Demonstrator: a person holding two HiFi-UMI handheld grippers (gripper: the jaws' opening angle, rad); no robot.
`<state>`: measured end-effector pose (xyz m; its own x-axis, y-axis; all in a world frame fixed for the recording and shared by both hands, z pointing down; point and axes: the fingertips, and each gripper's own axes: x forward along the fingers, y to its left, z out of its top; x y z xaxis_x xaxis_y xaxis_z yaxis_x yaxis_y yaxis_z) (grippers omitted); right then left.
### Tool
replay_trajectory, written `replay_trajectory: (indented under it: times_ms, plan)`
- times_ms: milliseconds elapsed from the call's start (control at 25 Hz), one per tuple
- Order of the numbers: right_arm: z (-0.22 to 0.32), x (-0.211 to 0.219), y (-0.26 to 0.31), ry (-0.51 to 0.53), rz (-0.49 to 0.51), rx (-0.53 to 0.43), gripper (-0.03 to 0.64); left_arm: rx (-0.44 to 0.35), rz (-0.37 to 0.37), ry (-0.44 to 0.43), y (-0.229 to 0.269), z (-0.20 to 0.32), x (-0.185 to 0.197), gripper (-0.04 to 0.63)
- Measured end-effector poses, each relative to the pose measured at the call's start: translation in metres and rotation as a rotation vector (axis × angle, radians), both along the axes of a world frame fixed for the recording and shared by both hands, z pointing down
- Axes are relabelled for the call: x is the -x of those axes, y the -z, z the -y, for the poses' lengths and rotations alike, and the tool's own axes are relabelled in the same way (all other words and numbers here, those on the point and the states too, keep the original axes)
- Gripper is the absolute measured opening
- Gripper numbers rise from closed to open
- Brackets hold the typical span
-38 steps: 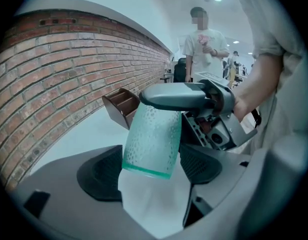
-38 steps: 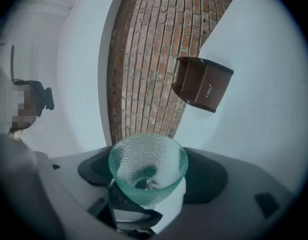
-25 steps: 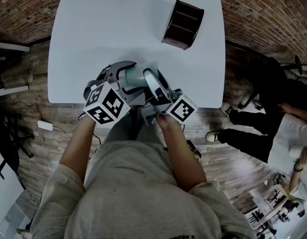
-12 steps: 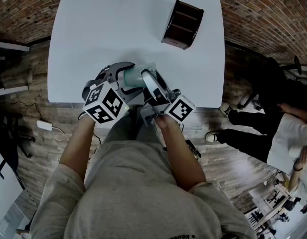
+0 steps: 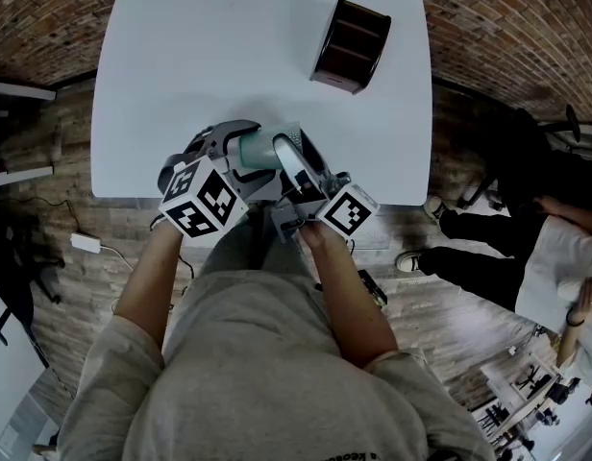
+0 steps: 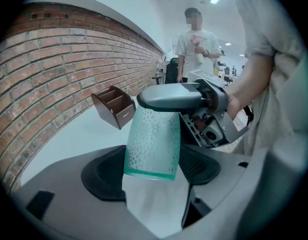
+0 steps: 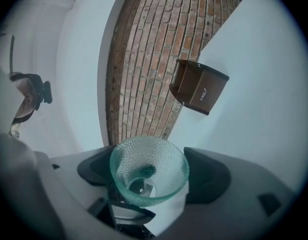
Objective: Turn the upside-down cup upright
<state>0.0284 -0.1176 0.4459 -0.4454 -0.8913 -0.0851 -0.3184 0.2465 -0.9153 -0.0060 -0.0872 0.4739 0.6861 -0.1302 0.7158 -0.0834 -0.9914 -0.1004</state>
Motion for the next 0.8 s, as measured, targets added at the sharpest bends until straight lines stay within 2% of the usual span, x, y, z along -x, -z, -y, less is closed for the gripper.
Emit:
replay_trajectory:
  times_ms: [200,440,800]
  plan:
    - [-0.002,-0.009,0.000,-0.037,-0.015,0.003,0.395,0.010,0.017,-0.005,-0.003,-0.001,0.004,0.328]
    - [-0.005,-0.018,0.004,-0.053,0.007,-0.023,0.396,0.046,0.078,0.001,-0.010,-0.004,0.009,0.328]
    - [-0.017,-0.029,0.013,-0.046,-0.129,-0.010,0.396,0.062,0.195,0.018,-0.014,-0.003,0.016,0.328]
